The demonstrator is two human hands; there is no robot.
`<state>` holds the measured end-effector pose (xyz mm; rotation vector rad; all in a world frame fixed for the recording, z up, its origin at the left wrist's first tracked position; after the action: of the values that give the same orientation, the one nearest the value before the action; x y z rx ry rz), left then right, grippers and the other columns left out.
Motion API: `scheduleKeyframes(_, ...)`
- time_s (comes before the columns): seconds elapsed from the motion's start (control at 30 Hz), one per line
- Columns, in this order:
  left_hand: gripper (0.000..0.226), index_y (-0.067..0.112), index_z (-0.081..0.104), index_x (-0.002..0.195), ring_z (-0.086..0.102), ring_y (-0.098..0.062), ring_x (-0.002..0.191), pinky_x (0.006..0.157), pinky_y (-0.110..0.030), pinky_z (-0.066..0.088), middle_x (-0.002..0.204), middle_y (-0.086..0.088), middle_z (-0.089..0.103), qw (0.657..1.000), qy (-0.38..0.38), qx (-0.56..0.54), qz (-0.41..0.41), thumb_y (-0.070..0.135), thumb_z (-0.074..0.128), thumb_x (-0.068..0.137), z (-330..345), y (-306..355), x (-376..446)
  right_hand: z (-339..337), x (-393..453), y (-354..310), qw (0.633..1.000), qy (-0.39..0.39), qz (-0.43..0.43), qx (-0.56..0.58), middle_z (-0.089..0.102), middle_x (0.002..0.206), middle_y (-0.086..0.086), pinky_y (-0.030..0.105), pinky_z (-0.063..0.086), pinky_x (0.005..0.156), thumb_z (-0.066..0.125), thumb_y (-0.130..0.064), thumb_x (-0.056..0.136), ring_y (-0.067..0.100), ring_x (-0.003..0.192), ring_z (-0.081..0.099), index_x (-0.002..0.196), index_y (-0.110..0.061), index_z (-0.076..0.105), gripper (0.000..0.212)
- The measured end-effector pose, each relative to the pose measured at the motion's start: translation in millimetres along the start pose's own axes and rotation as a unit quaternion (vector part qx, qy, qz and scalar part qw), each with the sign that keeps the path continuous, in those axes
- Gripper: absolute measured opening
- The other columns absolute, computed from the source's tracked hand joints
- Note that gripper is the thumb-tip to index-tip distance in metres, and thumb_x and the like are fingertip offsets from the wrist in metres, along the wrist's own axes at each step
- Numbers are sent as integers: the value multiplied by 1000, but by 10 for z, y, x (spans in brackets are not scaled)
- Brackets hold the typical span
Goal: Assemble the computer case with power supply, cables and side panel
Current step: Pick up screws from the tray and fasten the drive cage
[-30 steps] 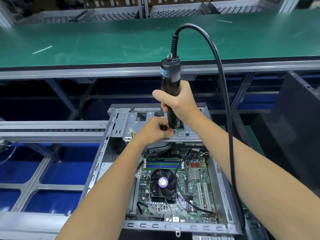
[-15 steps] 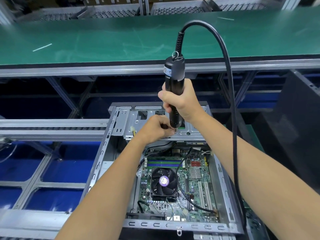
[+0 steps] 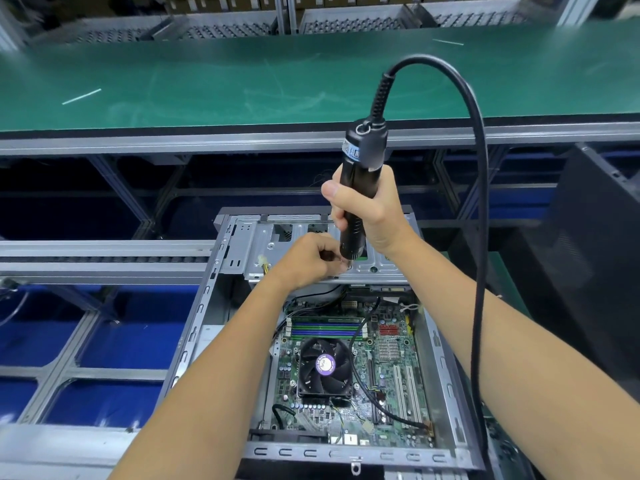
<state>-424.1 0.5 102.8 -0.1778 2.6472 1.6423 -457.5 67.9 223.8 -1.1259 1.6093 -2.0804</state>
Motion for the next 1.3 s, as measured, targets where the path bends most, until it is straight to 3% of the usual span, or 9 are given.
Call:
scheduleKeyframes(0.2, 37, 29, 64, 60, 42, -1, 51, 52, -14, 37, 55, 16, 53, 1000, -3, -7, 7, 1, 70, 83, 15, 3, 2, 9, 6, 15, 1000, -1, 12, 9, 47, 57, 17, 32, 40, 48, 67, -36, 80, 25, 44, 44, 70, 4, 52, 44)
scheduleKeyframes(0.3, 27, 23, 70, 69, 49, -9, 60, 54, -19, 42, 73, 9, 57, 1000, 1, -2, 16, -1, 69, 81, 15, 9, 13, -16, 55, 113, 991, 12, 83, 109, 54, 69, 13, 33, 40, 51, 45, -50, 93, 25, 55, 47, 86, -3, 55, 49)
scheduleKeyframes(0.43, 16, 13, 73, 76, 52, -10, 64, 57, -21, 43, 80, 3, 59, 1000, 3, 17, 20, -2, 68, 80, 11, -5, 29, -72, 71, 146, 976, 14, 103, 194, 64, 80, 10, 34, 41, 55, 25, -40, 96, 24, 64, 48, 101, 3, 59, 54)
scheduleKeyframes(0.67, 15, 12, 70, 73, 51, -7, 61, 58, -20, 43, 75, 6, 57, 999, 11, 26, 17, -1, 69, 80, 4, -6, 33, -135, 59, 181, 968, 44, 139, 204, 64, 81, 13, 35, 47, 58, 32, -42, 101, 24, 66, 55, 92, -4, 64, 50)
scheduleKeyframes(0.77, 6, 2, 72, 80, 52, -3, 59, 56, -16, 42, 75, 6, 58, 999, 9, 28, 16, -2, 68, 80, 11, 0, 30, -149, 49, 194, 966, 50, 142, 209, 65, 82, 13, 35, 49, 60, 33, -44, 103, 23, 67, 56, 95, -4, 64, 51)
scheduleKeyframes(0.97, 3, -2, 69, 82, 51, -12, 66, 62, -22, 43, 78, 0, 56, 999, 7, 49, 19, -3, 67, 81, 22, 10, 34, -148, 61, 164, 968, 38, 147, 200, 64, 84, 11, 37, 50, 65, 33, -52, 102, 23, 69, 56, 93, -7, 66, 56)
scheduleKeyframes(1.17, 6, 1, 71, 86, 49, -11, 65, 62, -24, 43, 73, 3, 52, 998, 4, 62, 9, 0, 67, 82, 22, 12, 26, -95, 100, 145, 979, 16, 132, 153, 70, 81, 24, 40, 52, 83, 25, -50, 103, 38, 85, 68, 89, -7, 63, 59)
scheduleKeyframes(1.23, 6, 1, 71, 85, 49, -10, 62, 62, -24, 43, 70, 4, 52, 998, 5, 66, 8, 0, 67, 82, 22, 19, 23, -38, 114, 157, 975, 9, 134, 176, 68, 74, 22, 42, 55, 78, 29, -51, 101, 38, 75, 67, 86, -5, 62, 58)
scheduleKeyframes(1.3, 6, -2, 70, 86, 49, -11, 61, 62, -25, 42, 70, 2, 52, 998, 10, 68, 3, 1, 67, 82, 16, 17, 24, 1, 127, 169, 971, 16, 137, 194, 60, 67, 15, 37, 52, 60, 36, -54, 95, 30, 61, 60, 80, -8, 63, 55)
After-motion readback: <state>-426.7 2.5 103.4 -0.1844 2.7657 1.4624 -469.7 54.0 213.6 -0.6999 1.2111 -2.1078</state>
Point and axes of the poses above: each hand's wrist, its own x-axis towards the middle knuckle, its own z-axis out of the palm, y = z × x, the point moved 10 cm from there along x, towards the middle knuckle
